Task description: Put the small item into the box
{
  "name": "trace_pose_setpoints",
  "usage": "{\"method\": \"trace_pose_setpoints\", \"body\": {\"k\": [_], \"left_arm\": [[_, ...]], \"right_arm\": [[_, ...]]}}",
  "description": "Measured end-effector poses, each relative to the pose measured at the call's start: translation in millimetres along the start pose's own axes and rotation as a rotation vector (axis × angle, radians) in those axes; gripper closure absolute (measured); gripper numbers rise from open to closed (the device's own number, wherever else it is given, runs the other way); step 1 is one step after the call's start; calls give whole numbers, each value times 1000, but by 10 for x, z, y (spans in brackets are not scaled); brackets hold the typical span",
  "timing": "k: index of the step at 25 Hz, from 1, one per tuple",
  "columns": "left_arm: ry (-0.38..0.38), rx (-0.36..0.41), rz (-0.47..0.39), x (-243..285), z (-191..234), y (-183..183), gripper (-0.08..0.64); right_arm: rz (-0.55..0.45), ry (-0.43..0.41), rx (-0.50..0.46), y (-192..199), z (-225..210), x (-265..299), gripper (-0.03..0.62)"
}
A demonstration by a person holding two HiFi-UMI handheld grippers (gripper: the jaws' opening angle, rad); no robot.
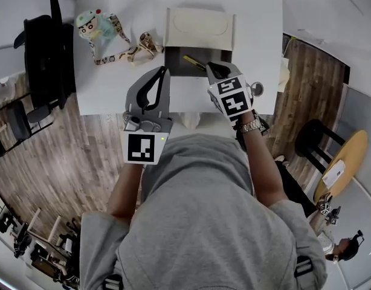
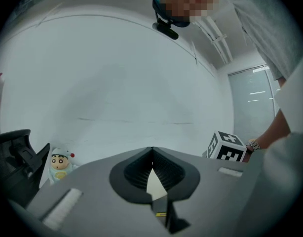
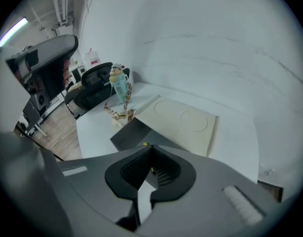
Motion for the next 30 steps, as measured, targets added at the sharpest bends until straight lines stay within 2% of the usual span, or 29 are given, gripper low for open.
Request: {"method": "trace_pose_setpoints", "body": {"k": [4,15,19,23,26,30], "left_arm": [[68,1,-7,67,-88,-38,557],[214,-5,-27,92,-323,-145,557],[227,-55,-28,17,-367,-215,557],[230,-69,-52,-17,-330,-304,557],[202,-94,-121,-36,-234,-402,557],[174,-94,-144,-78,-115,-509,557]], "right_arm": [[-50,39,91,-4,-10,-208,577],[-219,169,224,-79,83,-762,577],[-288,195,247,-181,163,-988,577],[-372,220,235,-346,243,-1178,577],[-438,227,222,-497,321,-1295,577],[-516,224,215,-697,417,-1397,577]]}}
Point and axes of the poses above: the fingertips, and each gripper's own axes: x forward along the fingers, z to its left, y out of its underside, the point moved 4 cm from there along -x, backward along the fingers, and after that the axes turned 14 degrees about -z, right-handed, at the moved point
